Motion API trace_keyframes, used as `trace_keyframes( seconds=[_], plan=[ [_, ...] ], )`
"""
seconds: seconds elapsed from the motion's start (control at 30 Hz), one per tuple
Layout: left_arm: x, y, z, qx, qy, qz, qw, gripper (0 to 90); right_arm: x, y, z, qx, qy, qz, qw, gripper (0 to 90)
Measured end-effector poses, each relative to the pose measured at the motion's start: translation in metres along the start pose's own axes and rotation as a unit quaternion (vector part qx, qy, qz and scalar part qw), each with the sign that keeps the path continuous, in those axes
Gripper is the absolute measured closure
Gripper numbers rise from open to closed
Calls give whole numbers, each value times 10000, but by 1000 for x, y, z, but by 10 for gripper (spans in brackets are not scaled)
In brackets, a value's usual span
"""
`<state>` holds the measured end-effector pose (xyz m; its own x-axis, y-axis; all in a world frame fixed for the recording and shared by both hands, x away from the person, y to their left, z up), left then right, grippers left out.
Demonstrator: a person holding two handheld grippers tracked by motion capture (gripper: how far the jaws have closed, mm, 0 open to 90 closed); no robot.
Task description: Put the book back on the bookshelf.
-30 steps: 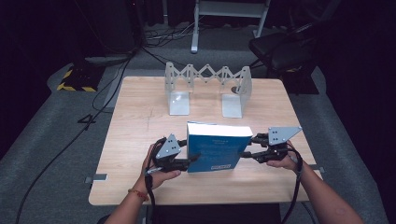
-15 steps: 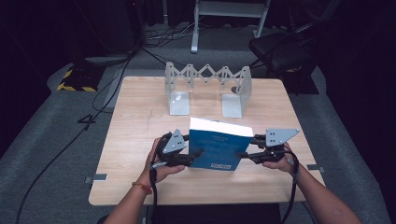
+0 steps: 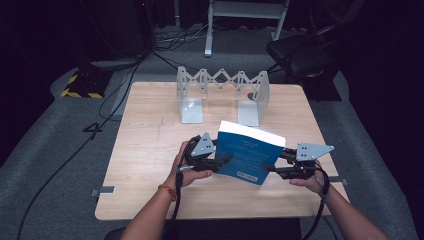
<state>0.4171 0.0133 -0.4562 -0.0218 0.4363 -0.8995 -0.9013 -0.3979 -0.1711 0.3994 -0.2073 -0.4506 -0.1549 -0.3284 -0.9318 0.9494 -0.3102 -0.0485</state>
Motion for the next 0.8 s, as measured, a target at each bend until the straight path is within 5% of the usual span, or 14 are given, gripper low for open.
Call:
trace_keyframes(
  seconds=[0.47,0.8],
  plan=[
    [4,2,0,-81,107,7,9999,365,-1,0,-14,42,238,-86,9997,609],
    [-1,-2,-9,-124,97,16,9999,363,-9,1,-14,309,415,-35,9987,596]
  ],
)
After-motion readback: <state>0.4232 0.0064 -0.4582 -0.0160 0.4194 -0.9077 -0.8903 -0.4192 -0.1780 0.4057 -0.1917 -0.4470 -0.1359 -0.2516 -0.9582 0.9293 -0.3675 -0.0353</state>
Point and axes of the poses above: each handheld gripper's, and its own axes: z roughly backward along the jaws, x roughly out of its underside, y roughly to its right, the point moved 7 cm from there along -z, roughly forward along the jaws, and after that the axes turned 6 degrees about -z, right-handed, at the moved point
